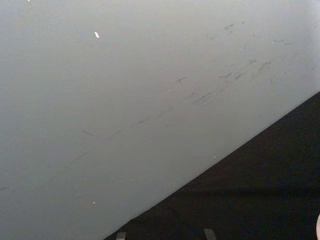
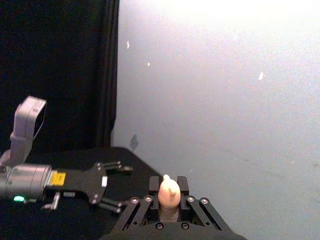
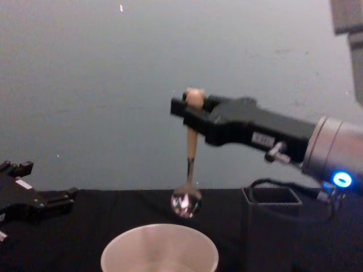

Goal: Pick up the stirring spoon with one hand, stir inside the cup, then place it back in its original position.

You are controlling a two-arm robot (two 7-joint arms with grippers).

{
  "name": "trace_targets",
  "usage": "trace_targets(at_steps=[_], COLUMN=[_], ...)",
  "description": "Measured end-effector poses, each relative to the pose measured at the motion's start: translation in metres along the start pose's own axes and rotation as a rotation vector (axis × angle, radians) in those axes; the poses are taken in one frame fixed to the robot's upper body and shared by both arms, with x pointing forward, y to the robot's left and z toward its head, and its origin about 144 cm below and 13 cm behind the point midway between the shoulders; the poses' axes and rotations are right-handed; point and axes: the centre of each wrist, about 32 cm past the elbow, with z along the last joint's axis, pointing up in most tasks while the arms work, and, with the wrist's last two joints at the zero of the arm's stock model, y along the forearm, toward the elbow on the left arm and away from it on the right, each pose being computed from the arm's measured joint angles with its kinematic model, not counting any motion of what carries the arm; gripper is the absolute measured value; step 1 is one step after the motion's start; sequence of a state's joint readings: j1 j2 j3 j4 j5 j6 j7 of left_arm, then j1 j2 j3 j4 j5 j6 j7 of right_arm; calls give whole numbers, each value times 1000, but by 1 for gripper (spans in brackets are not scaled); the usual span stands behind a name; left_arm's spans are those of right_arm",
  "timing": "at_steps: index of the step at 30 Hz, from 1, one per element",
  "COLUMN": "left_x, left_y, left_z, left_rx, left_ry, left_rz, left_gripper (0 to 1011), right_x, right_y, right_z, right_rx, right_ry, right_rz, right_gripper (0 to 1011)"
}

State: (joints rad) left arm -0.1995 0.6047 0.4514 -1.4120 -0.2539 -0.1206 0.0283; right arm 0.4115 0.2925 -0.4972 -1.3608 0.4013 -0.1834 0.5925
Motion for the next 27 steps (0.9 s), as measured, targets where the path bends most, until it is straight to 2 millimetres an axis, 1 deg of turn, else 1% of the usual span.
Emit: trace_targets(at_steps=[1, 6, 13, 16, 27], left_x=[0, 0, 0, 0, 0], left_y=[0, 0, 0, 0, 0], left_z=[0, 0, 0, 0, 0], left_rx=[0, 0, 0, 0, 0], left_ry=[0, 0, 0, 0, 0], left_rz=[0, 0, 0, 0, 0], left_gripper=[1001, 1001, 1001, 1001, 1001], right_x=[1, 4, 10, 15, 21], right_y=[-1, -7, -16, -24, -44], right_z=[5, 19, 31, 37, 43], right_rx=[8, 30, 44, 47, 39], right_ry=[-5, -22, -43, -59, -78], right_rz=[-5, -24, -48, -65, -111], right_gripper=[214, 214, 214, 214, 214])
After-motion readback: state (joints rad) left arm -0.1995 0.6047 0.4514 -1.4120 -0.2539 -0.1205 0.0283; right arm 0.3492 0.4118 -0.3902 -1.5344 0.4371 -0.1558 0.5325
